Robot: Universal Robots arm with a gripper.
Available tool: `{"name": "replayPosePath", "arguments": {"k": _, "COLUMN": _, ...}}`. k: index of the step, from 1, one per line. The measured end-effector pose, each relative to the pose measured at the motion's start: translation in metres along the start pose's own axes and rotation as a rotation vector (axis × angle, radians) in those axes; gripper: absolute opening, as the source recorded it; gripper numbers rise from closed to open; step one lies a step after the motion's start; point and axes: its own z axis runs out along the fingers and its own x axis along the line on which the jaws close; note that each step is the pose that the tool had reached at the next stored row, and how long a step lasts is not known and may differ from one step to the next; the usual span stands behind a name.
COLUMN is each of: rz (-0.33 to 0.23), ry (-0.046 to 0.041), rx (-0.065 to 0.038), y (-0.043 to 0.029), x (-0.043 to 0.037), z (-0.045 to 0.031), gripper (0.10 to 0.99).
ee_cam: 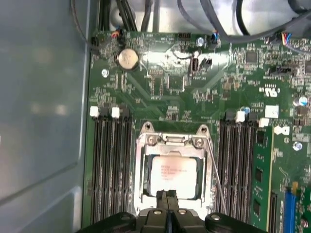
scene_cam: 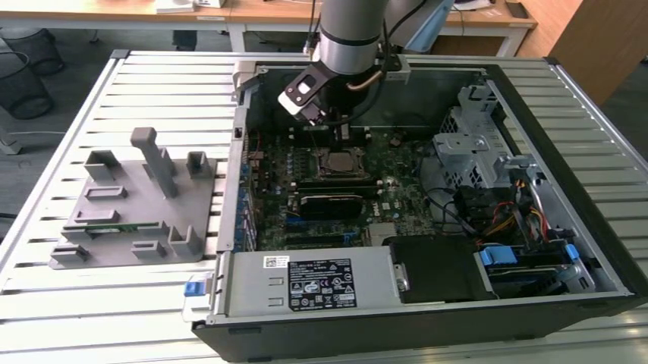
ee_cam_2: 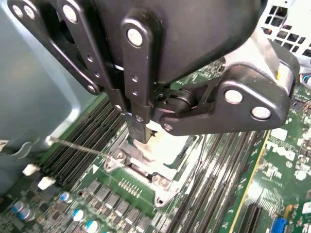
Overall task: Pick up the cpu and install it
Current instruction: 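Close the cpu cover, then install the first cpu locking lever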
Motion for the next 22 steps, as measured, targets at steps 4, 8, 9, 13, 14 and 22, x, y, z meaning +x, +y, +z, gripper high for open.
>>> {"name": "replayPosePath", "arguments": {"k": 4, "rz": 0.000, "ry": 0.0001, "rx": 0.000, "y": 0.0063, "x": -0.0002, "z": 0.0000, "gripper": 0.106}}
{"name": "replayPosePath", "arguments": {"k": 8, "rz": 0.000, "ry": 0.0000, "rx": 0.000, "y": 0.0115, "x": -0.0004, "z": 0.0000, "gripper": 0.106}}
{"name": "replayPosePath", "arguments": {"k": 9, "rz": 0.000, "ry": 0.0000, "rx": 0.000, "y": 0.0128, "x": -0.0005, "z": -0.0001, "gripper": 0.106}}
{"name": "replayPosePath", "arguments": {"k": 13, "rz": 0.000, "ry": 0.0000, "rx": 0.001, "y": 0.0179, "x": -0.0007, "z": -0.0001, "gripper": 0.106}}
{"name": "replayPosePath", "arguments": {"k": 14, "rz": 0.000, "ry": 0.0001, "rx": 0.001, "y": 0.0187, "x": -0.0007, "z": -0.0001, "gripper": 0.106}}
{"name": "replayPosePath", "arguments": {"k": 22, "rz": 0.000, "ry": -0.0001, "rx": 0.001, "y": 0.0217, "x": -0.0007, "z": -0.0016, "gripper": 0.106}}
